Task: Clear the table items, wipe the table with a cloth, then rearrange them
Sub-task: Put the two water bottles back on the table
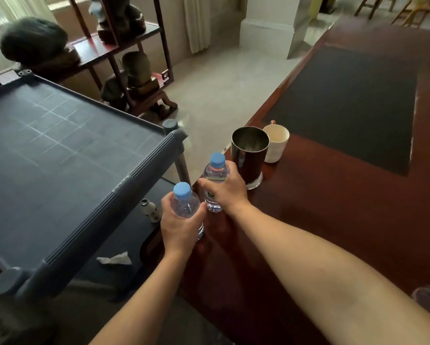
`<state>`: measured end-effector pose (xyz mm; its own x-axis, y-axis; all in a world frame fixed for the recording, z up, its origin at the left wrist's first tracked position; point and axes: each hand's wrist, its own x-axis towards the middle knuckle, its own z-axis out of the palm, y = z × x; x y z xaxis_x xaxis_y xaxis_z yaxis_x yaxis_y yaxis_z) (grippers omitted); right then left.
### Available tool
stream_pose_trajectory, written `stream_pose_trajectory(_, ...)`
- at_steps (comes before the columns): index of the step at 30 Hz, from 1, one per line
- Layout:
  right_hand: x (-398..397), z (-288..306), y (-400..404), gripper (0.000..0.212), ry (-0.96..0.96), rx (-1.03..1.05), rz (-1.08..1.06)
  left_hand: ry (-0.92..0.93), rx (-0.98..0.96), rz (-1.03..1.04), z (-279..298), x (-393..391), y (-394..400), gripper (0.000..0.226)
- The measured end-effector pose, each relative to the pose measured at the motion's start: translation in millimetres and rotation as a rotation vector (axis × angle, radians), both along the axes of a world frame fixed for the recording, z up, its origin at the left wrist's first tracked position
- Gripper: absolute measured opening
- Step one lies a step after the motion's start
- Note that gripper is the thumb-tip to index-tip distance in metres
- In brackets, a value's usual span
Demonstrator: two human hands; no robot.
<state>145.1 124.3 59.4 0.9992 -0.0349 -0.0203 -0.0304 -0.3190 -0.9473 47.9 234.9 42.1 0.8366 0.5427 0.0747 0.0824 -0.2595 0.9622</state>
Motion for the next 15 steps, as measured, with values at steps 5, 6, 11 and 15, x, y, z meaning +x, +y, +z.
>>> stream_pose_trajectory(5, -6.1, 9.8, -20.7, 0.054, -0.01, 0.034, -0.046, -0.015, 0.009, -0.053, 3.9, 9.4, -16.6, 0.061)
stream_pose_trajectory(6, -6.9, 12.5, -27.0, 0.054, -0.016, 0.034, -0.06, -0.013, 0.007, -0.071, 5.6, 11.7, -20.9, 0.06)
stream_pose_trajectory(11, -16.2, 28.7, -71.3, 0.057, -0.035, -0.023, -0.168, -0.027, -0.018, -0.195, 18.3, 23.1, -50.5, 0.059)
stream_pose_trajectory(15, -31.4, 38.5, -116.5, 0.057, -0.041, -0.068, -0.282, -0.074, -0.039, -0.31, 32.4, 29.2, -86.7, 0.062)
